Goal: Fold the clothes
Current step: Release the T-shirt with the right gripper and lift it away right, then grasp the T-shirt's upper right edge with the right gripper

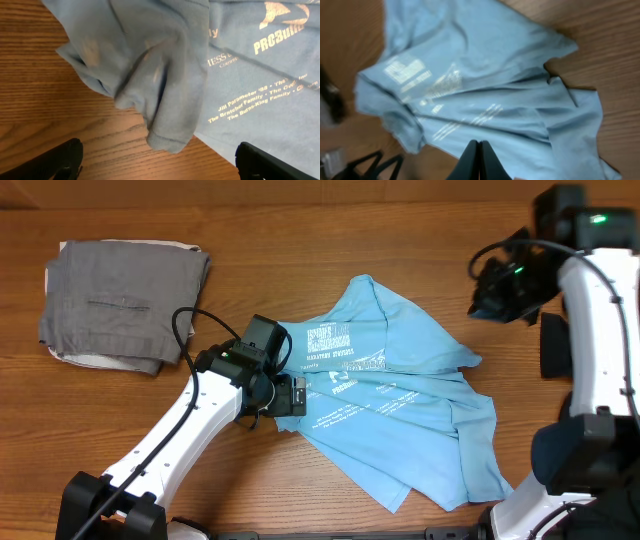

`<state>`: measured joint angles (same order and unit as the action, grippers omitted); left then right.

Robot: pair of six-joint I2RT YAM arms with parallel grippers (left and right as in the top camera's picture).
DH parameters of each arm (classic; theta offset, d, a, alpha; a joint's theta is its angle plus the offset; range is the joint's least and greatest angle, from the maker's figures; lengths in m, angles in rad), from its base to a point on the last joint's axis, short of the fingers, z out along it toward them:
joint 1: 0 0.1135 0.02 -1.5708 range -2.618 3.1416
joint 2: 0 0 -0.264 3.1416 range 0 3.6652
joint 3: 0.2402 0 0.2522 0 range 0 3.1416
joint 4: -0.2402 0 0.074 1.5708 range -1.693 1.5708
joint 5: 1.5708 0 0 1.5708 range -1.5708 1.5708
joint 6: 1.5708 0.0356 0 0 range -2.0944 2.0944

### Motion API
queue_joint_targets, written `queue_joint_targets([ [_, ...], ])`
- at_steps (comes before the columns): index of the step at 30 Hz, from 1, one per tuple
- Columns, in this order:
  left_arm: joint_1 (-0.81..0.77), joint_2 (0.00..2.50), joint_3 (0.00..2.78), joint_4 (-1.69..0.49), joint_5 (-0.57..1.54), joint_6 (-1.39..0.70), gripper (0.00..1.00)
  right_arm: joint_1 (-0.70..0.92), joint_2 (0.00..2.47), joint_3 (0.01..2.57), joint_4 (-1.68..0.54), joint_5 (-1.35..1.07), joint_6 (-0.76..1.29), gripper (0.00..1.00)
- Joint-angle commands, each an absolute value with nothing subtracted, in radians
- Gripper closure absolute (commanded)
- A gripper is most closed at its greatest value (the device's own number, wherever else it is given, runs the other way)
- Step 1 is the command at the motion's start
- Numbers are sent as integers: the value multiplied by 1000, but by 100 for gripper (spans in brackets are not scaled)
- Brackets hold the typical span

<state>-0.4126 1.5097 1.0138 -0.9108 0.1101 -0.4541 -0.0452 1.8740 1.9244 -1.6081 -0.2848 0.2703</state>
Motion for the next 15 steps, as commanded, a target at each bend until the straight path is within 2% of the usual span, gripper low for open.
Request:
queue_joint_targets([
  [1,-413,1517,1008,-911,101,-461,0,-3,1869,1764,-1536,-149,375,96],
  [6,-413,1517,1008,-911,101,-461,0,0,1870,1526,-1299,-147,398,96],
  [11,-413,1517,1008,-910,101,-461,0,1,1871,1340,-969,-158,399,96],
  [15,-413,1517,1008,-911,101,-461,0,1,1871,1226,-825,-161,467,96],
])
